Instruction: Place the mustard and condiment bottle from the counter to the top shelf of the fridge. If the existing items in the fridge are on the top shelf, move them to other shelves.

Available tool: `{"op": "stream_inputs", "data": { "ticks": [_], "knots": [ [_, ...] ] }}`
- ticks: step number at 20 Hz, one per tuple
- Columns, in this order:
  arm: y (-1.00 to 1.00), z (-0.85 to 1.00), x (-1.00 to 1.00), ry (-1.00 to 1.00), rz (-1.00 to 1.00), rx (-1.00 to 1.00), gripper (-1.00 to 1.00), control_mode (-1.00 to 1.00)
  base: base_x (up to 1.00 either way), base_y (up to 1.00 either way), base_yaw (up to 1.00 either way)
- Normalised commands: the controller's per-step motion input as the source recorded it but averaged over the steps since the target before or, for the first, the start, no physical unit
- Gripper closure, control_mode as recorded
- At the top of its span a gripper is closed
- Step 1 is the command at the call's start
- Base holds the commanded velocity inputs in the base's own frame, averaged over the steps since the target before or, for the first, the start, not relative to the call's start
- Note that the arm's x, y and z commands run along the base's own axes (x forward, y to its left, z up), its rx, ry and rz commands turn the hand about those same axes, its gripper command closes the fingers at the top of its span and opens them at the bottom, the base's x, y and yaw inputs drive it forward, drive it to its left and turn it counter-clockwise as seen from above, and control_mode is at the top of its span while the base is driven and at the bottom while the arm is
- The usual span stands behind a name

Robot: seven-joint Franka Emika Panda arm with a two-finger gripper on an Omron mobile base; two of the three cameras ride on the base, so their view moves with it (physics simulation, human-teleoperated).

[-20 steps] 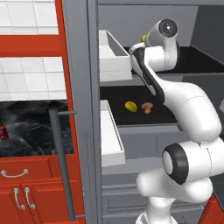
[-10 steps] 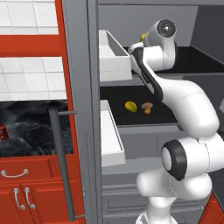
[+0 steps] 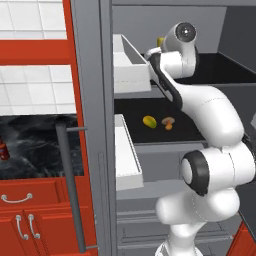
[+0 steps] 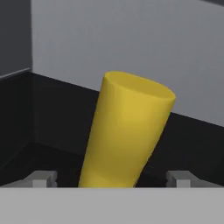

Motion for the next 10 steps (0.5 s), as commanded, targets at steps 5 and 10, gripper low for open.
{"op": "stream_inputs", "data": {
  "ticks": [5,10],
  "knots": [
    [0.0,0.0,0.04,0.0,0.0,0.0,-1.0,-1.0,0.0,0.0,0.0],
    [0.0,0.0,-0.51,-0.01,0.0,0.0,-1.0,-1.0,0.0,0.0,0.0]
  ]
}}
